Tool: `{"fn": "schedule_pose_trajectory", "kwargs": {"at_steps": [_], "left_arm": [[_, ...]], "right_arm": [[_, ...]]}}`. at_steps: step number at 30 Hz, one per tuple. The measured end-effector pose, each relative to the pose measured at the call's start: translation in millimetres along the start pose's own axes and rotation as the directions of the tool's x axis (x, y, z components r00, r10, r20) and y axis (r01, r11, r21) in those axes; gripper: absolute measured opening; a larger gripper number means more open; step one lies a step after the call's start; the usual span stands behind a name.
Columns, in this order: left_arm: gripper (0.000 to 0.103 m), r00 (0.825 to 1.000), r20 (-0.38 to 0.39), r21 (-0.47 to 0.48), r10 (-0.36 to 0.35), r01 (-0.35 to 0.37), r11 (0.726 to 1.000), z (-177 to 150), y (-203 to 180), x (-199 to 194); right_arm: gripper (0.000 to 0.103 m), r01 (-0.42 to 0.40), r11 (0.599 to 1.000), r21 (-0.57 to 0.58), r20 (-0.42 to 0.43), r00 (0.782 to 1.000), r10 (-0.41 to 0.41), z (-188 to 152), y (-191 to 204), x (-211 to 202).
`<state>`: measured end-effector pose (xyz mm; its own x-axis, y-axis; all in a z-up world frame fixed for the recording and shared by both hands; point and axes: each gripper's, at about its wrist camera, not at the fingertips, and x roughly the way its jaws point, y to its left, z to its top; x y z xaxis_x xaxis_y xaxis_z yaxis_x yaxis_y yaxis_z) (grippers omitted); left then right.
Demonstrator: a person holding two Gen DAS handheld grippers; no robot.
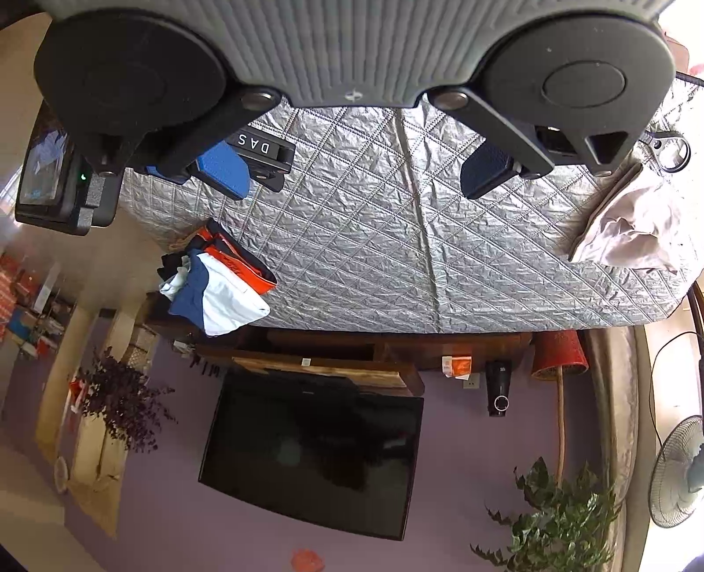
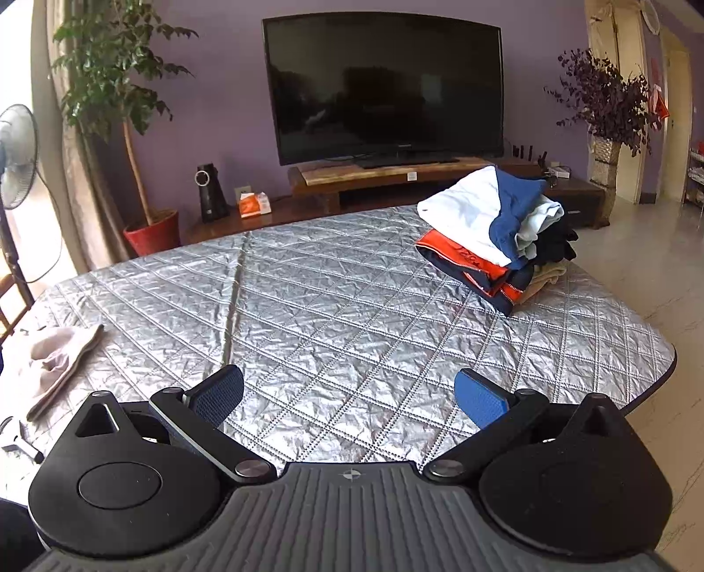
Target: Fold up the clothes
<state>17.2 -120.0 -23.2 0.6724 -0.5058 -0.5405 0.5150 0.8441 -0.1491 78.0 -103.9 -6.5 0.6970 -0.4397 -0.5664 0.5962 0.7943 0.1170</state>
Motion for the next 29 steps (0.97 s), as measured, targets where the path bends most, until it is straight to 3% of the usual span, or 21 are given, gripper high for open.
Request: {"fn": "schedule_pose_trajectory", "kwargs": {"at_steps": [11,16,20,29], "left_arm": [[0.102,0.999,-0.032,0.049,-0.02,0.021,0.999,-2.1,-14.6,8.2],[0.102,1.0,0.008,0.033,-0.018,0.017,0.999,-4.5,-12.6,3.1],[0.097,0.999,0.042,0.022,-0.018,0.017,1.0,-5.7,-11.8,-1.1],[0.098,0.999,-0.017,0.013,-0.03,0.03,0.999,-6.5,-11.6,3.1]], "right_arm": [[0.103,0.045,0.972,0.231,-0.04,0.999,-0.037,0.9,-41.4,11.3],[0.103,0.073,0.938,0.34,-0.101,0.994,-0.04,-1.1,-67.6,22.2],[0.103,0.098,0.933,0.345,-0.136,0.989,-0.053,-1.2,-74.3,28.2],[0.103,0.133,0.945,0.299,-0.157,0.984,-0.089,-2.0,-74.7,28.1]]}}
